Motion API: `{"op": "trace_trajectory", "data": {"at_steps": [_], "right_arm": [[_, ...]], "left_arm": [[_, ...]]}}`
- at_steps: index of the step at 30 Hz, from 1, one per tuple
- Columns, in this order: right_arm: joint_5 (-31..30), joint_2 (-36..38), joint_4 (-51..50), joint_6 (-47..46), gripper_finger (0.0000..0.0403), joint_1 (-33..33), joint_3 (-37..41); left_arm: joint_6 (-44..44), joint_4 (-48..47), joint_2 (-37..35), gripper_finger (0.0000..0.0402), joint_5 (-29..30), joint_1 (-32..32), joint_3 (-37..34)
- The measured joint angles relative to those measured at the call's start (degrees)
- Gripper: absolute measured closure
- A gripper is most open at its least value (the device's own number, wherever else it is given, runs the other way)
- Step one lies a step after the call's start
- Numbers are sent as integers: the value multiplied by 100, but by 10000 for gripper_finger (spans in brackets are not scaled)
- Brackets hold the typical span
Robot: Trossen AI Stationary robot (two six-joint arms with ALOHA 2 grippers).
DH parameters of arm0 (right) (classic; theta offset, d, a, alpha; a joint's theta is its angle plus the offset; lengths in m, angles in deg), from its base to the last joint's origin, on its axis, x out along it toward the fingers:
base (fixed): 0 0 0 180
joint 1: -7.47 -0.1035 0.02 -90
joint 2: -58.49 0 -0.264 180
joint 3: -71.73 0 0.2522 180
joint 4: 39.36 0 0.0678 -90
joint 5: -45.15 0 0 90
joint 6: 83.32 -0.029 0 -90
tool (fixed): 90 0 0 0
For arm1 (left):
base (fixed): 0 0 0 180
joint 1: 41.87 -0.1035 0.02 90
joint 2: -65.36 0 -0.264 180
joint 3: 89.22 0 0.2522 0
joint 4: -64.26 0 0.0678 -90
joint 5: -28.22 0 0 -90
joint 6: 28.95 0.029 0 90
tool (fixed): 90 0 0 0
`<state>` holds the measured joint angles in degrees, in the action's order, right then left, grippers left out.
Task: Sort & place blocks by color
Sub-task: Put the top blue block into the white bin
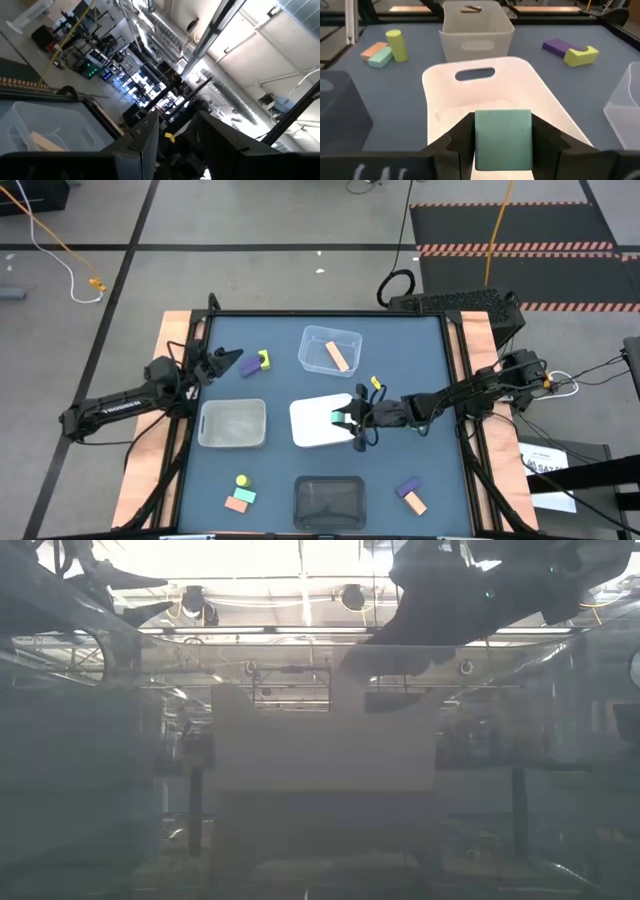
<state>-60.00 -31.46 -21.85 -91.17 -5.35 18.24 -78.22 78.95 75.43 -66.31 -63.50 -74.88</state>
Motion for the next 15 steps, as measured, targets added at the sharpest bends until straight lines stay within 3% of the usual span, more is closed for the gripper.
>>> {"op": "trace_trajectory", "data": {"at_steps": [11,15], "right_arm": [[17,0,-227,425,275,0,0],[18,0,-282,647,266,3,0]], "left_arm": [[373,-148,50,266,-27,0,0],[583,-137,50,266,-369,0,0]]}}
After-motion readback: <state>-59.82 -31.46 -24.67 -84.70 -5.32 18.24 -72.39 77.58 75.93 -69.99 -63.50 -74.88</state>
